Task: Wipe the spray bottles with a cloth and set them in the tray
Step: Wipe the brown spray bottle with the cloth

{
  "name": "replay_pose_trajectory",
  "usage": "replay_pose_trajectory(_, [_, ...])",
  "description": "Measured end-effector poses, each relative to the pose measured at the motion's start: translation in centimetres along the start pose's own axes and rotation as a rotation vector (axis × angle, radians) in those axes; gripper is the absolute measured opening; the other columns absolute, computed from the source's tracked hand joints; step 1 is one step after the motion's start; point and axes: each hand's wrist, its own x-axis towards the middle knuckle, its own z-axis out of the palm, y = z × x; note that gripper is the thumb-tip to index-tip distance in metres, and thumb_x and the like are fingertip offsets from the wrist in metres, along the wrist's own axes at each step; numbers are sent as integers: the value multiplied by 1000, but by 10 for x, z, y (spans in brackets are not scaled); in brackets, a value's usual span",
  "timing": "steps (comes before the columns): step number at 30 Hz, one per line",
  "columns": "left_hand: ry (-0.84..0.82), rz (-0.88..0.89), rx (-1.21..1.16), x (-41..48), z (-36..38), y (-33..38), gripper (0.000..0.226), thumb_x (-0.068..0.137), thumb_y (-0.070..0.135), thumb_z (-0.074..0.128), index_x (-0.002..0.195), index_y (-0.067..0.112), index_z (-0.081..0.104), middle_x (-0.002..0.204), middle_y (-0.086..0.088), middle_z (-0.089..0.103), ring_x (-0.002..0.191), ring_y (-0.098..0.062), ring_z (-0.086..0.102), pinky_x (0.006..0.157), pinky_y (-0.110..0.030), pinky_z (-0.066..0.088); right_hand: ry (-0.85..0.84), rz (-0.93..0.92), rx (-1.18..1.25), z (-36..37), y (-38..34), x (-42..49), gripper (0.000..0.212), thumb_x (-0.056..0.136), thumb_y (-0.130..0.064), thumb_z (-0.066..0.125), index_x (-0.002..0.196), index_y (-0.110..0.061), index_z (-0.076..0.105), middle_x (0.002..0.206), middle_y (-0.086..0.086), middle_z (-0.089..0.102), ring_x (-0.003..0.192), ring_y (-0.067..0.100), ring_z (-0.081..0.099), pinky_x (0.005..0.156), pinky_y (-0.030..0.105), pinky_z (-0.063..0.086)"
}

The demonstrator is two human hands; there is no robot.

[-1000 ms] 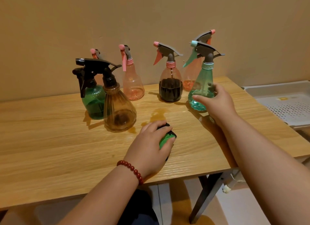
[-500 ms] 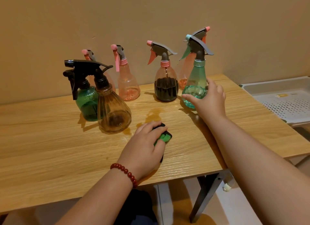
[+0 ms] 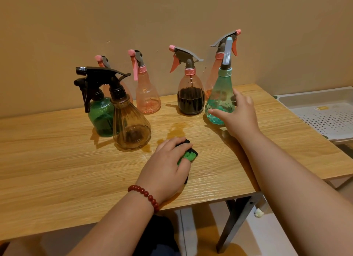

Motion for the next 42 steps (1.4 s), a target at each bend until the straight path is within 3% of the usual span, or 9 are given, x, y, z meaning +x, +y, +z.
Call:
replay_pose_trajectory(5, [-5, -3, 13, 0, 0, 2, 44, 100, 27, 36, 143, 32, 41, 152, 18, 27, 139, 1, 12, 109, -18, 10, 25, -5, -87, 12, -3, -1, 87, 70, -54, 77, 139, -18, 39, 134, 5, 39, 128, 22, 36, 101, 34, 37])
replay_pose_trajectory(10, [-8, -5, 50, 0, 1, 3, 45, 100, 27, 35, 145, 31, 38, 154, 16, 25, 141, -3, 10, 115, -23, 11, 7, -42, -54, 15, 1, 0, 76, 73, -39, 76, 137, -19, 41, 130, 1, 52, 122, 21, 47, 100, 40, 45])
replay_pose_trajectory(17, [-40, 16, 71, 3, 2, 3, 46, 101, 28, 35, 146, 30, 35, 156, 14, 21, 144, -5, 8, 116, -28, 14, 78, -23, -90, 10, 0, 1, 83, 68, -49, 81, 134, -17, 43, 131, 2, 51, 125, 22, 44, 101, 37, 43])
replay_pose_trajectory(26, [-95, 67, 3, 20, -3, 1, 45, 99, 30, 45, 143, 34, 40, 152, 21, 29, 141, 0, 19, 109, -17, 13, 49, 34, -78, 10, -4, 17, 79, 73, -43, 80, 136, -17, 41, 132, 4, 53, 123, 24, 49, 94, 35, 44])
replay_pose_trajectory(42, [-34, 75, 24, 22, 5, 1, 44, 98, 32, 44, 142, 36, 40, 150, 25, 29, 141, 5, 15, 105, -11, 6, 149, 61, -124, 24, 1, 22, 85, 73, -50, 76, 140, -17, 35, 135, 10, 40, 127, 28, 38, 100, 38, 40])
